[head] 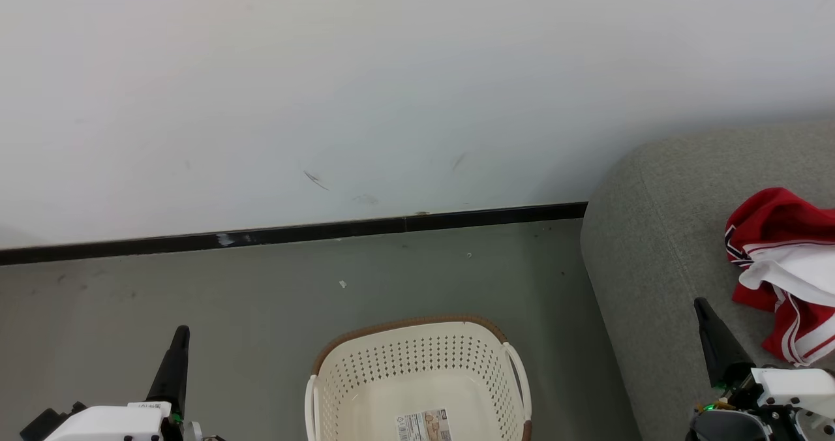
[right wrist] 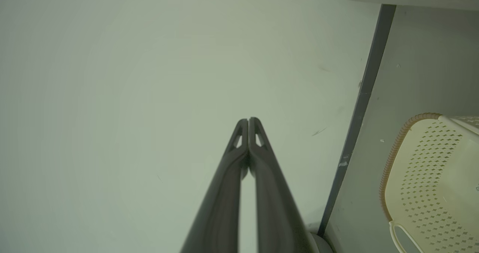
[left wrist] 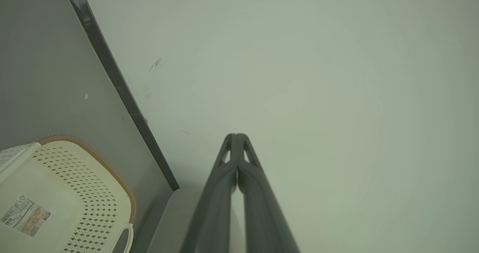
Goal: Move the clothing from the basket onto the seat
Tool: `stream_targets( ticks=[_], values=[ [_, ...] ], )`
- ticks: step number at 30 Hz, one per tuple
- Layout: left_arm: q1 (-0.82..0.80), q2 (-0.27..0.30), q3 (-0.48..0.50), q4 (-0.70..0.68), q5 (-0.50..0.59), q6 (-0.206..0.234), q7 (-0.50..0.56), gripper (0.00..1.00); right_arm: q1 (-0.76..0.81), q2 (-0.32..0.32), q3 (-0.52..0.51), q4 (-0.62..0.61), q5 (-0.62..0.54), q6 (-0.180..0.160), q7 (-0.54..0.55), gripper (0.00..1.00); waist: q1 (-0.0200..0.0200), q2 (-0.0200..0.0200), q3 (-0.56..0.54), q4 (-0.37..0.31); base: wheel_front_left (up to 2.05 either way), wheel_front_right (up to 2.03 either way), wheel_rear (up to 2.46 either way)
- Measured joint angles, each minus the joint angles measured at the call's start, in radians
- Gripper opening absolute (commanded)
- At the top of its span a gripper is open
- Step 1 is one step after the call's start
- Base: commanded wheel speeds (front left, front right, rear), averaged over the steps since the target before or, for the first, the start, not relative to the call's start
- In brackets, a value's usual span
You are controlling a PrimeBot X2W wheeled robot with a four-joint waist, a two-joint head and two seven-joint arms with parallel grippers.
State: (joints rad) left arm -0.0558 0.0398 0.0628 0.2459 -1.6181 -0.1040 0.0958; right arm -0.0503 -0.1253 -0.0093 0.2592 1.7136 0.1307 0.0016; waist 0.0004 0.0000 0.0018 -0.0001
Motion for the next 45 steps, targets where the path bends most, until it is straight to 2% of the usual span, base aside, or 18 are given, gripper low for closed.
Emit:
stream_targets(
  ticks=[45],
  values=[
    [0.0,0.0,0.003,0.016,0.0,-0.009,0.0,0.0,0.0,0.001,-0.004,0.003,0.0,0.0,0.008,0.0,-0.0002,0.0,0.0,0.0,0.0,0.0,0.0]
  ],
)
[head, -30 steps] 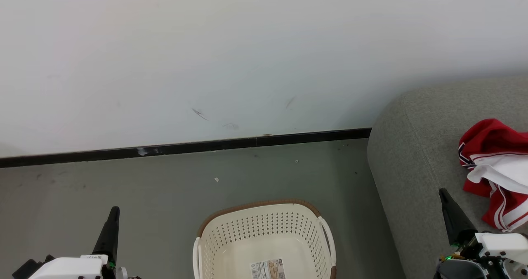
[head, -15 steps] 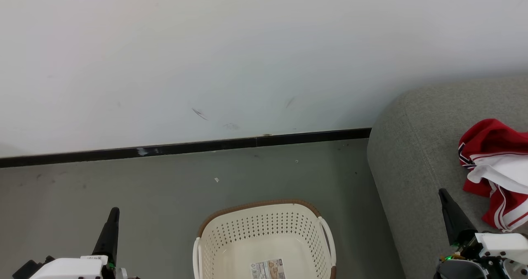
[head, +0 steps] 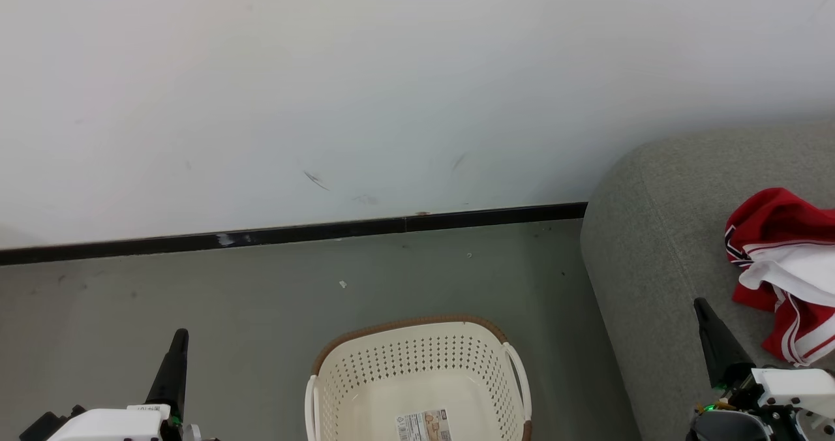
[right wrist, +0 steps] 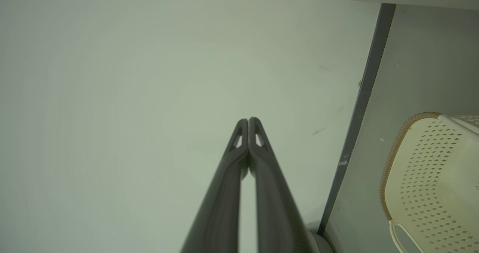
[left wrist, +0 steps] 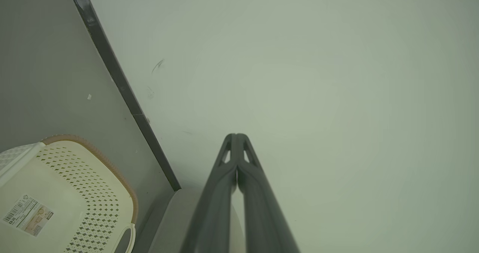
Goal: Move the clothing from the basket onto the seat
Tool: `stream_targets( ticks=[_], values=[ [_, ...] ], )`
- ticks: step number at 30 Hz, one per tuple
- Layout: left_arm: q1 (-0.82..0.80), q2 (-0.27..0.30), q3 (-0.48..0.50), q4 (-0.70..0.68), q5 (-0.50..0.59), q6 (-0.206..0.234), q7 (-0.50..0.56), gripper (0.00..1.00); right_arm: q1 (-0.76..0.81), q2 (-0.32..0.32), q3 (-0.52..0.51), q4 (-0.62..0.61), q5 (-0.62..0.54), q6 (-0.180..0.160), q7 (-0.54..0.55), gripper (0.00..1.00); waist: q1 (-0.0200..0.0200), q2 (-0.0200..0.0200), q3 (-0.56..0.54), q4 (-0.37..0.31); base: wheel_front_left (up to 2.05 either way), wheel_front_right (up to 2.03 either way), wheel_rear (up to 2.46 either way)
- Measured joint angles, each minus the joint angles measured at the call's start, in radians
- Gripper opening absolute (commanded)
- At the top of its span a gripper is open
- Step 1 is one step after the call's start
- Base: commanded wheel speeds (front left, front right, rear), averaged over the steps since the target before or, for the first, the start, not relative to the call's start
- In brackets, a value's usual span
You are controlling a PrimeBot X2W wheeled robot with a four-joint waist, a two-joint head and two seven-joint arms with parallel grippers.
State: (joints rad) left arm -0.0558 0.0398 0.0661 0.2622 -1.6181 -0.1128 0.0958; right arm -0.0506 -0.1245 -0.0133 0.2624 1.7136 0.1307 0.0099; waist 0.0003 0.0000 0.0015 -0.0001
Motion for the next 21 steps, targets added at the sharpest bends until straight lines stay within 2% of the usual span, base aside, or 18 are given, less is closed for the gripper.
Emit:
stream_targets(
  ticks=[21],
  values=[
    [0.0,0.0,0.0,0.004,0.0,-0.001,0.0,0.0,0.0,0.001,-0.002,0.0,0.0,0.0,0.0,0.0,-0.0001,0.0,0.0,0.0,0.0,0.0,0.0]
  ],
)
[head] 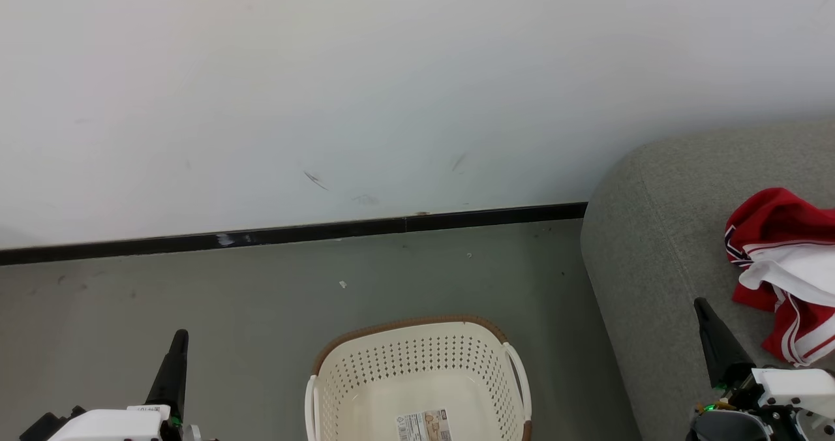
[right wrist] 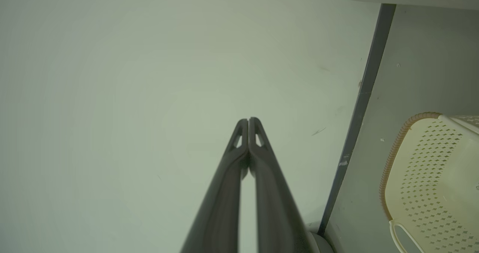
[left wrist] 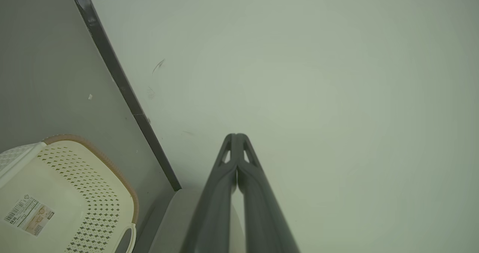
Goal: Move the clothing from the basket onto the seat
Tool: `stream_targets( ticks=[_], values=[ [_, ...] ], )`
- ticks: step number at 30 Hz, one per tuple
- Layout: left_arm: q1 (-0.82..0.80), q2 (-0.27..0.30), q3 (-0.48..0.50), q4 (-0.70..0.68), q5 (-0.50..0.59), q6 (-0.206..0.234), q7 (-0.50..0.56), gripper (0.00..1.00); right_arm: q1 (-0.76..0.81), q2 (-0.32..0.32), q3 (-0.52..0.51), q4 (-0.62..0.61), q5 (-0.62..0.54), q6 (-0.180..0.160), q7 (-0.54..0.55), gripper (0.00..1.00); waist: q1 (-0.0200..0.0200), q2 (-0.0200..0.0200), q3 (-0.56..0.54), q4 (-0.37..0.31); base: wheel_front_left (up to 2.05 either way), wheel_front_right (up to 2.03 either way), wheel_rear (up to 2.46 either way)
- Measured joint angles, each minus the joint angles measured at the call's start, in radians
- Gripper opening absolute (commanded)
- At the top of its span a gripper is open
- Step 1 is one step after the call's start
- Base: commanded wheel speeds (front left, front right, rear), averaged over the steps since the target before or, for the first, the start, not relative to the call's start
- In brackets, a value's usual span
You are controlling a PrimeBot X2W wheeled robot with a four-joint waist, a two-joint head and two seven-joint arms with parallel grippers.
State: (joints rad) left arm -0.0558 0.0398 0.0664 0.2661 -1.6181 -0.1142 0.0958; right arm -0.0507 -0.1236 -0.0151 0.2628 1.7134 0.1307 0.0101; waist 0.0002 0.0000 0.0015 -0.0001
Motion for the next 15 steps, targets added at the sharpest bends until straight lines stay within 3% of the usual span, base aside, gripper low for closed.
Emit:
stream_targets(
  ticks=[15],
  values=[
    [0.0,0.0,0.0,0.002,0.0,-0.003,0.0,0.0,0.0,0.001,-0.001,0.0,0.0,0.0,0.0,0.0,0.0,0.0,0.0,0.0,0.0,0.0,0.0]
  ],
)
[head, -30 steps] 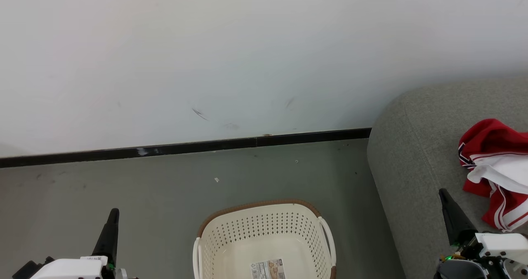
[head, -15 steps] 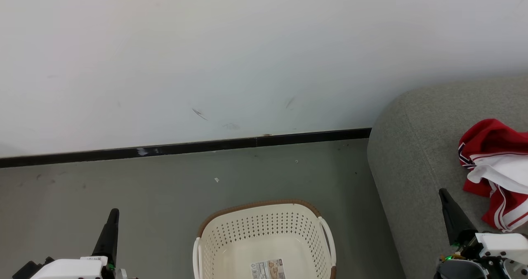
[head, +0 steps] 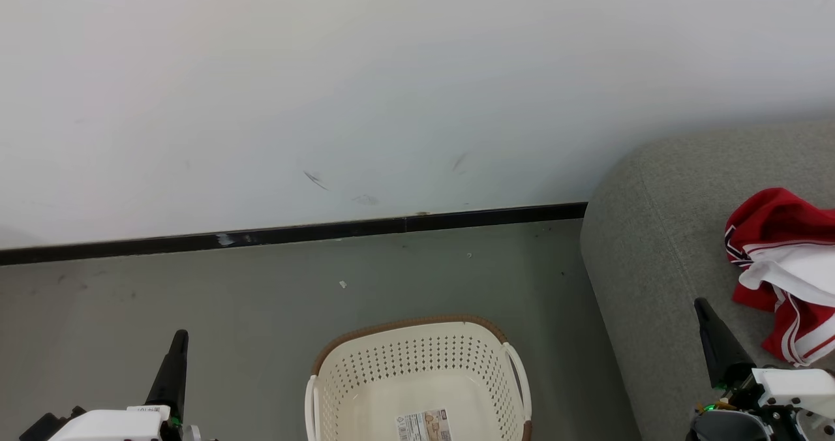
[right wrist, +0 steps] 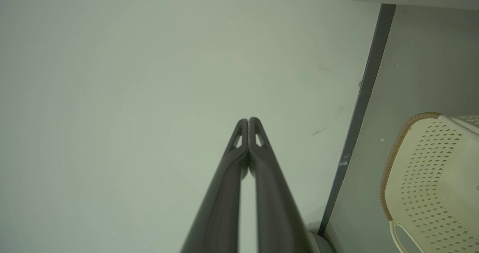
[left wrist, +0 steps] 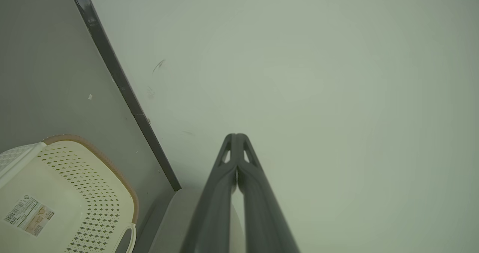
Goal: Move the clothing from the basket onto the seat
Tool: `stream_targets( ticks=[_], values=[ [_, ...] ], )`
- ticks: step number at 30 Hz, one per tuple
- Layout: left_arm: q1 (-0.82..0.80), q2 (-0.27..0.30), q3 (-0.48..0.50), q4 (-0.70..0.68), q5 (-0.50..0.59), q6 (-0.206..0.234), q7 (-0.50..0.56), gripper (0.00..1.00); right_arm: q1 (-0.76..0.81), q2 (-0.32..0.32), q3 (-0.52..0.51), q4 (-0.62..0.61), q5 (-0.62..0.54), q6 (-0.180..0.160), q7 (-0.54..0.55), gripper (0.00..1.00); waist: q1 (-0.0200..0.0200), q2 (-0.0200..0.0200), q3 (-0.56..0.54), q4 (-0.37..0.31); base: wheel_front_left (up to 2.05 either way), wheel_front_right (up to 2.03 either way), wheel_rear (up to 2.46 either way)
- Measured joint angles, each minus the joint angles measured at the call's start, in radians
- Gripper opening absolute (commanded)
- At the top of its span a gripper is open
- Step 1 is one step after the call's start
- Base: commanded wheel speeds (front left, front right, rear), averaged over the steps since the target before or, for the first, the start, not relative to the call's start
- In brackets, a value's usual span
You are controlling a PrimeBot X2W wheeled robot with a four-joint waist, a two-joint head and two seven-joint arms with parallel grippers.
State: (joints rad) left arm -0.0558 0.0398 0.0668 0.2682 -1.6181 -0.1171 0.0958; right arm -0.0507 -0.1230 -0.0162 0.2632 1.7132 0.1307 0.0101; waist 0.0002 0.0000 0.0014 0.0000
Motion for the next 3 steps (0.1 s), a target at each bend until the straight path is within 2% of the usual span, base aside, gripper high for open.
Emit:
stream_targets(
  ticks=[3],
  values=[
    [0.0,0.0,0.0,0.0,0.0,0.0,0.0,0.0,0.0,0.0,0.0,0.0,0.0,0.0,0.0,0.0,0.0,0.0,0.0,0.0,0.0,0.0,0.0]
  ],
)
